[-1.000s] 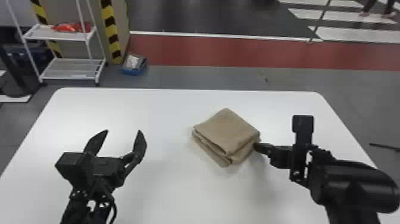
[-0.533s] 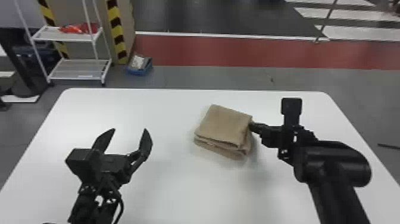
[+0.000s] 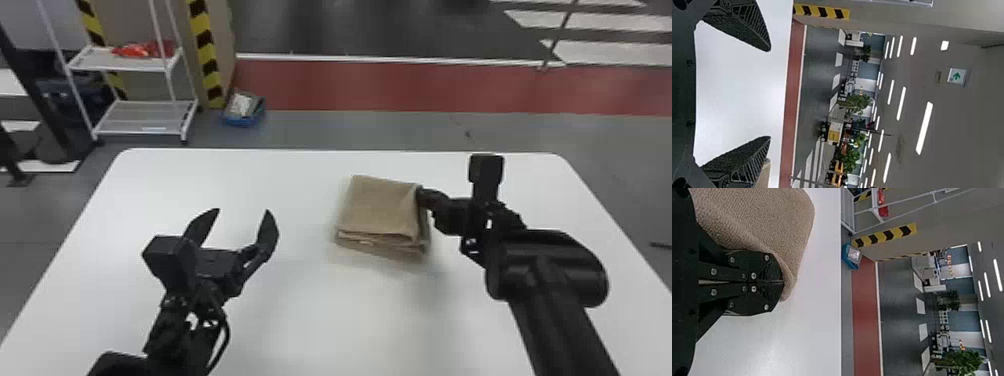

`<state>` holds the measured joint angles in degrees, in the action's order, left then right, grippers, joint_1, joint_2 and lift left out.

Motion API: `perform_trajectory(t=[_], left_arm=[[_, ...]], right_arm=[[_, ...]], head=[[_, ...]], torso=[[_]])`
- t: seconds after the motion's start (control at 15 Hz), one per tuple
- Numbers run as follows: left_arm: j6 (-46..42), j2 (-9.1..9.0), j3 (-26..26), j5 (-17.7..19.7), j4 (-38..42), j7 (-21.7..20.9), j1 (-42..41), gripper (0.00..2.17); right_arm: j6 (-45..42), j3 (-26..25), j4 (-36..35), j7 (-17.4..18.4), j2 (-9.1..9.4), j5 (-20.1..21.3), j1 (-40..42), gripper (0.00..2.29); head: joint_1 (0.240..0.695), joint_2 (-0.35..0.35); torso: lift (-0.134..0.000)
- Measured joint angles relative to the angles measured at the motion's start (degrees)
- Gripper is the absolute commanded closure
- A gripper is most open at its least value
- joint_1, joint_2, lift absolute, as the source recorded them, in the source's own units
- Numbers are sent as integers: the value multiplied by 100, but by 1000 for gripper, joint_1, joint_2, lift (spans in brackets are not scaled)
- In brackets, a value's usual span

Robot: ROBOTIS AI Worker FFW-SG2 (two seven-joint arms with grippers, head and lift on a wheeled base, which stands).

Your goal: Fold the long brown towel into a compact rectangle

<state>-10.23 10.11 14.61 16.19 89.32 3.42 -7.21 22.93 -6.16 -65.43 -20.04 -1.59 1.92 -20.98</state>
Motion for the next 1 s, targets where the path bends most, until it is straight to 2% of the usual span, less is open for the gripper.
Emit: perform_trajectory(t=[0.4,1.0], left_arm=[[-17,50,154,85,-131,0,175,80],[-17,135,368,196,-216,9,380,80]], right_arm=[[-735,49,780,-49,0,27,-380,2199],[-1462,163,1428,-440,-22,109,-580,2199]], head=[[695,-61],[695,-51]], torso=[[-95],[-95]])
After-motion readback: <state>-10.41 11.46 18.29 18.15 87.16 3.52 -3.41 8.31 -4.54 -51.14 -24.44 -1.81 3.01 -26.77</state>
